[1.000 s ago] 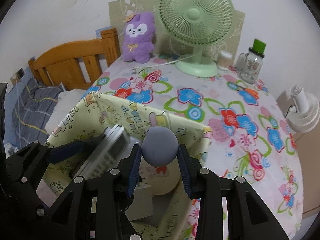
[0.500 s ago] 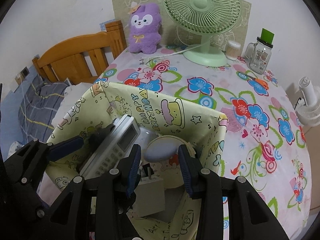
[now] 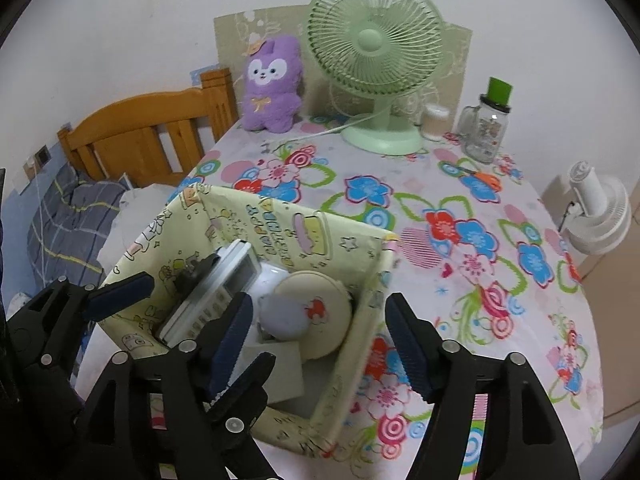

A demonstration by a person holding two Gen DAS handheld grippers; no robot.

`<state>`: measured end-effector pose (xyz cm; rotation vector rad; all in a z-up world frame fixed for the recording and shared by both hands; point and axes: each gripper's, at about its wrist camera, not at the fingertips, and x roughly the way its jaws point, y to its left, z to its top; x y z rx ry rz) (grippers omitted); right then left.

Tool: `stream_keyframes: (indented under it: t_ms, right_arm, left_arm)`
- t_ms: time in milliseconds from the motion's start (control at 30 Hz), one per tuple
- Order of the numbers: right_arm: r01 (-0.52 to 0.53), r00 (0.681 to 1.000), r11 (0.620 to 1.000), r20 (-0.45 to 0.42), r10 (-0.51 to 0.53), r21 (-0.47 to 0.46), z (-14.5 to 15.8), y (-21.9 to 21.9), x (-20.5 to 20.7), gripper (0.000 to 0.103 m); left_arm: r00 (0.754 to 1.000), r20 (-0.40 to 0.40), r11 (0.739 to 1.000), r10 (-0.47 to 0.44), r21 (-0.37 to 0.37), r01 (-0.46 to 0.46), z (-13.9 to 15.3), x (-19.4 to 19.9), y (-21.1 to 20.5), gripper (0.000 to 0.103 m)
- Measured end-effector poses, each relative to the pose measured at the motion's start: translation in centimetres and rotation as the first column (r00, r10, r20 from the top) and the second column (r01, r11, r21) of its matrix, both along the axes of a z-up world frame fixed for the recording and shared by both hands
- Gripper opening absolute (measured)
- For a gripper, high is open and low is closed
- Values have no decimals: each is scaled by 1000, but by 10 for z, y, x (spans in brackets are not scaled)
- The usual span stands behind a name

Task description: Organize rigid objects

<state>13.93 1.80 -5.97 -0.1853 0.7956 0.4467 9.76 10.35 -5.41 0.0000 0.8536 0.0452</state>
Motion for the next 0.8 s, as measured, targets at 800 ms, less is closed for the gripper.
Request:
stream_keyframes:
  t_ms: [800]
  right_arm:
    - [174, 984, 984, 25, -175, 50, 10, -88, -25, 91]
  left_arm:
    - [998, 41, 999, -53, 9, 53, 14, -13, -51, 102]
